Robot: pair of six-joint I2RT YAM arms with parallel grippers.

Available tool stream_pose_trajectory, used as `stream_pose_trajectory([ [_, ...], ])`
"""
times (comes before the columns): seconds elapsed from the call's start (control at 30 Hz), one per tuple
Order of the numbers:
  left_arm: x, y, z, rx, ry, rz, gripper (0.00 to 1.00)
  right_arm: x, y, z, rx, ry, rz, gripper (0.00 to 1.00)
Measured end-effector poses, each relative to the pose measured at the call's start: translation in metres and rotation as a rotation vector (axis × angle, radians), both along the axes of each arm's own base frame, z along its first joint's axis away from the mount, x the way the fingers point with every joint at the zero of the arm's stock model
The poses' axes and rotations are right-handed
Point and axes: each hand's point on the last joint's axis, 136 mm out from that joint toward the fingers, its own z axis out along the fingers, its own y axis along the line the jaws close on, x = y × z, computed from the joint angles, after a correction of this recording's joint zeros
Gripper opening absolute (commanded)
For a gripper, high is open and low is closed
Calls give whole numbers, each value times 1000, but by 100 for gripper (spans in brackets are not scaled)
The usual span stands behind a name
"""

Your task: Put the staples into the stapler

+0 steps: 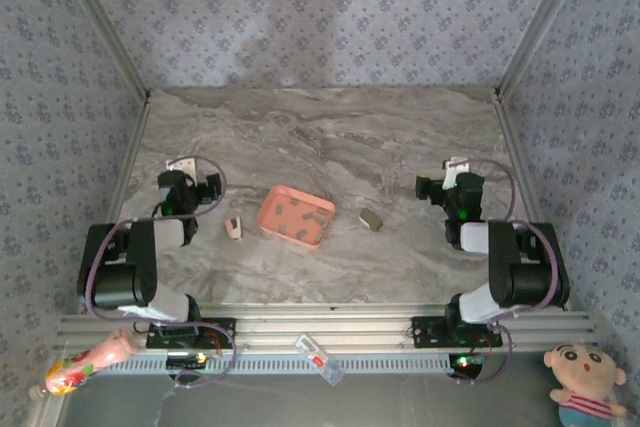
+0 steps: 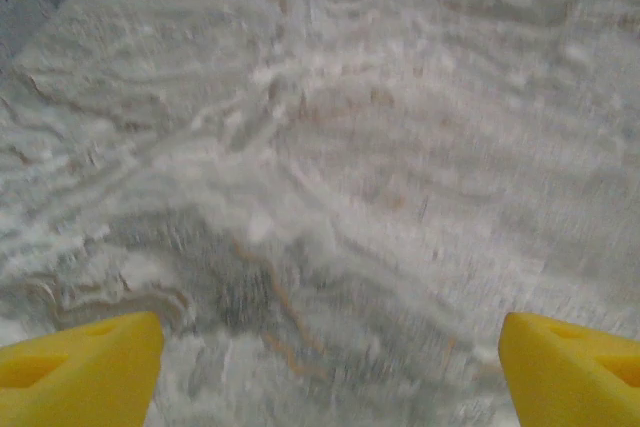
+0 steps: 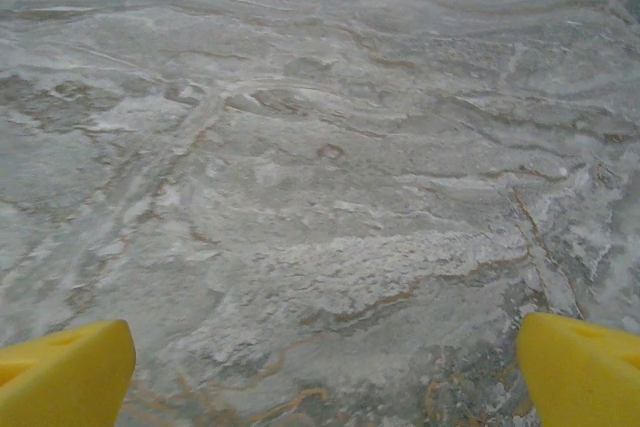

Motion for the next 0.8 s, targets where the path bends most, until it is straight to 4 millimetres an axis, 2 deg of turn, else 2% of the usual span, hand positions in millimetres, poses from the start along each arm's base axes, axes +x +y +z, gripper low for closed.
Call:
stream_pose_trajectory([
  [0.1, 10, -10, 53, -38, -94, -24, 78, 6, 24, 34, 2, 15, 74, 100],
  [0.2, 14, -36, 101, -89, -166, -113, 74, 13, 62, 74, 4, 24, 195, 100],
  [0.27, 16, -62, 119, -115, -159, -206, 71, 9, 89, 85, 4, 68, 284, 100],
  [0.33, 15, -89, 127, -133, -129, -309, 69, -1, 113, 85, 2, 139, 363, 100],
  [0.43, 8, -131, 126, -152, -61, -472, 64, -23, 149, 67, -22, 295, 469, 100],
  [0.57, -8, -179, 101, -181, 64, -648, 61, -60, 182, 31, -77, 495, 579, 100],
  [0.67, -23, -202, 78, -192, 157, -727, 62, -85, 192, 9, -116, 606, 626, 92],
  [0.77, -32, -213, 65, -195, 208, -763, 61, -95, 192, -2, -135, 678, 634, 79],
  [0.8, -34, -214, 64, -195, 215, -766, 62, -96, 192, -5, -141, 700, 633, 78],
])
